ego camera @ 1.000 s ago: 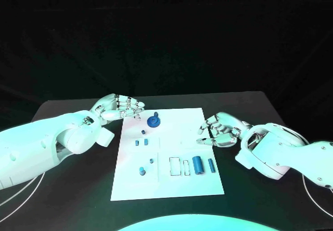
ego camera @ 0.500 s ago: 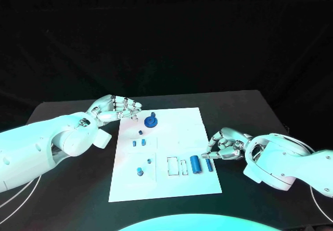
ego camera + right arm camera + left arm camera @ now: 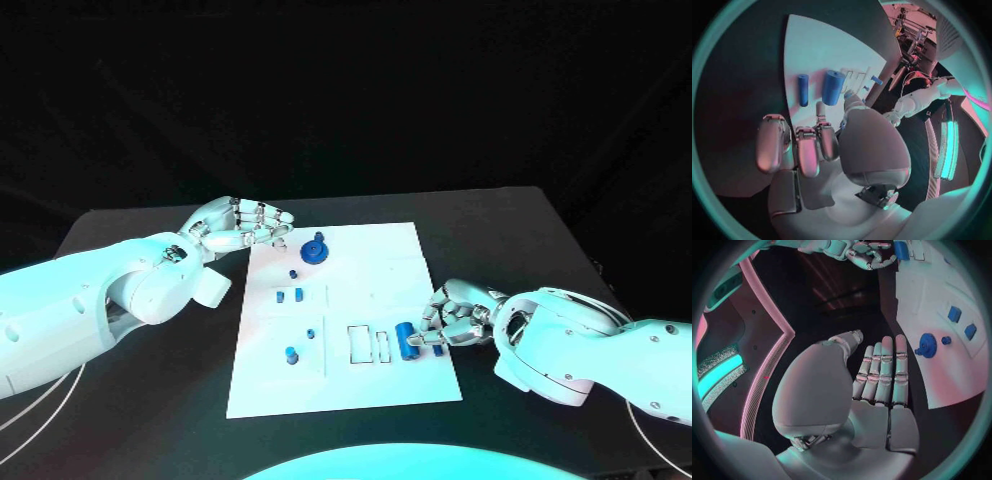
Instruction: Assemble the parts on the task board
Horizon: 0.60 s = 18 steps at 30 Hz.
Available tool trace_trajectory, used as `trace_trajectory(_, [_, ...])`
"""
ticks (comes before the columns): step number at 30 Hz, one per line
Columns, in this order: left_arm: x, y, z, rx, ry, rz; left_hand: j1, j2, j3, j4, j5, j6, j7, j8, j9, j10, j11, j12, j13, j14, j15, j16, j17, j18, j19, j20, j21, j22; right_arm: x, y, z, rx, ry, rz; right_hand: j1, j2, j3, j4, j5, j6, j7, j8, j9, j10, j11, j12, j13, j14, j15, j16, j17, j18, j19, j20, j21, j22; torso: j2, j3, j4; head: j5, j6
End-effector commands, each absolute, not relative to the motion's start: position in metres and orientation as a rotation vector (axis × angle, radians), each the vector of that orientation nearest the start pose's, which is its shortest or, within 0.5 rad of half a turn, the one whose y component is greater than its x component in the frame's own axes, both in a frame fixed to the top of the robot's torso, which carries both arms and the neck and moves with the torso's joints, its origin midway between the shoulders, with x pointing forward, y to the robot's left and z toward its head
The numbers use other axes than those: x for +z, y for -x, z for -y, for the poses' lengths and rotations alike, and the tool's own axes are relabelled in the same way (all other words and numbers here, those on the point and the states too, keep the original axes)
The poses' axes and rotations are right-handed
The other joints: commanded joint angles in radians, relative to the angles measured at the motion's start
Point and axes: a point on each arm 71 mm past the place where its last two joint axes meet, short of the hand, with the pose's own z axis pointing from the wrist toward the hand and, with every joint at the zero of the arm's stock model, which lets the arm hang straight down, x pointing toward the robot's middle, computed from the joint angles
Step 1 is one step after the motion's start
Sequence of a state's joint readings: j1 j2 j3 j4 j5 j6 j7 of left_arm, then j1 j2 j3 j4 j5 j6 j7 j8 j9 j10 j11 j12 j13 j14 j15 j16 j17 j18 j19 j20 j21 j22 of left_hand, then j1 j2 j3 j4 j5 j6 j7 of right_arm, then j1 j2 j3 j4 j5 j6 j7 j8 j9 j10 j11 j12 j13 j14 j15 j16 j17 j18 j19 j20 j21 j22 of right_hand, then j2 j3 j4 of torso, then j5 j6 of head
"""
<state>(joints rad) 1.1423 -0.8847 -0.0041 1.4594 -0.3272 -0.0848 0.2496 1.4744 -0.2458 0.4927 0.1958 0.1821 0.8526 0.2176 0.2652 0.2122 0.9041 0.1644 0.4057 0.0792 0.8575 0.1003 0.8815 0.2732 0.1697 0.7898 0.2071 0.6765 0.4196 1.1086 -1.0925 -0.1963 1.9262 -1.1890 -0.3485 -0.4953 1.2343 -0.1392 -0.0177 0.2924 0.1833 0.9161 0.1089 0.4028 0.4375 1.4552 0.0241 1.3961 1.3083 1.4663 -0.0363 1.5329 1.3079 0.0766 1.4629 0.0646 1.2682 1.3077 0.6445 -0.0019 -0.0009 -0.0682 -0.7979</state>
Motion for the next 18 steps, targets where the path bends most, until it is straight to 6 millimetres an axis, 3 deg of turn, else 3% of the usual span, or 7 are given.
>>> trace_trajectory(1, [-0.202,-0.486,-0.232,-1.483,0.84,-1.712,-0.007,0.0,-0.006,0.001,0.004,-0.008,0.005,-0.002,-0.002,-0.004,0.001,0.006,-0.001,0.0,0.007,-0.007,-0.001,0.012,0.006,0.002,-0.005,-0.001,-0.26,-0.359,0.226,0.49,-0.283,-2.156,0.004,0.008,-0.008,0.0,0.005,-0.001,-0.006,0.005,0.001,0.006,-0.001,0.006,0.047,0.084,-0.007,0.006,0.151,-0.018,0.013,-0.001,0.002,0.169,-0.001,0.0003,-0.0009,0.003,0.0])
trace_trajectory(6, [-0.202,-0.486,-0.232,-1.482,0.84,-1.712,-0.007,0.0,-0.006,0.001,0.004,-0.008,0.005,-0.002,-0.002,-0.004,0.001,0.006,-0.001,0.0,0.007,-0.007,-0.001,0.012,0.006,0.002,-0.005,-0.001,-0.266,-0.359,0.223,0.479,-0.273,-2.17,0.001,0.013,-0.019,0.001,0.002,0.002,-0.007,0.009,0.001,0.007,-0.002,0.006,0.049,0.084,-0.008,0.006,0.153,-0.019,0.014,-0.002,0.005,0.171,0.0,0.0005,-0.0006,0.004,-0.001])
trace_trajectory(9, [-0.202,-0.486,-0.232,-1.483,0.841,-1.713,-0.007,0.0,-0.006,0.001,0.004,-0.008,0.005,-0.002,-0.002,-0.004,0.001,0.006,-0.001,0.0,0.007,-0.007,-0.001,0.012,0.006,0.002,-0.005,-0.001,-0.27,-0.359,0.219,0.48,-0.264,-2.177,-0.02,0.032,-0.039,0.002,0.014,0.007,-0.009,0.014,0.0,0.007,-0.003,0.004,0.051,0.084,-0.009,0.007,0.155,-0.019,0.015,-0.003,0.006,0.173,0.0,0.0011,-0.0013,0.004,-0.001])
trace_trajectory(14, [-0.202,-0.486,-0.232,-1.486,0.841,-1.715,-0.007,0.0,-0.006,0.001,0.004,-0.008,0.005,-0.002,-0.002,-0.004,0.001,0.006,-0.001,0.0,0.007,-0.007,-0.001,0.012,0.006,0.002,-0.005,-0.001,-0.275,-0.36,0.21,0.481,-0.245,-2.184,-0.036,0.043,-0.057,0.002,0.01,0.015,-0.013,0.021,0.0,0.008,-0.006,0.003,0.053,0.085,-0.011,0.008,0.158,-0.02,0.017,-0.005,0.01,0.175,0.001,0.0011,0.0005,0.004,-0.002])
trace_trajectory(18, [-0.202,-0.486,-0.232,-1.487,0.841,-1.716,-0.007,0.0,-0.006,0.001,0.004,-0.008,0.005,-0.002,-0.002,-0.004,0.001,0.006,-0.001,0.0,0.007,-0.007,-0.001,0.012,0.006,0.002,-0.005,-0.001,-0.278,-0.361,0.206,0.478,-0.237,-2.191,-0.056,0.06,-0.073,0.002,0.005,0.024,-0.016,0.028,0.0,0.011,-0.009,0.003,0.057,0.085,-0.014,0.009,0.16,-0.02,0.017,-0.007,0.01,0.176,0.0,0.0004,0.0011,-0.006,-0.003])
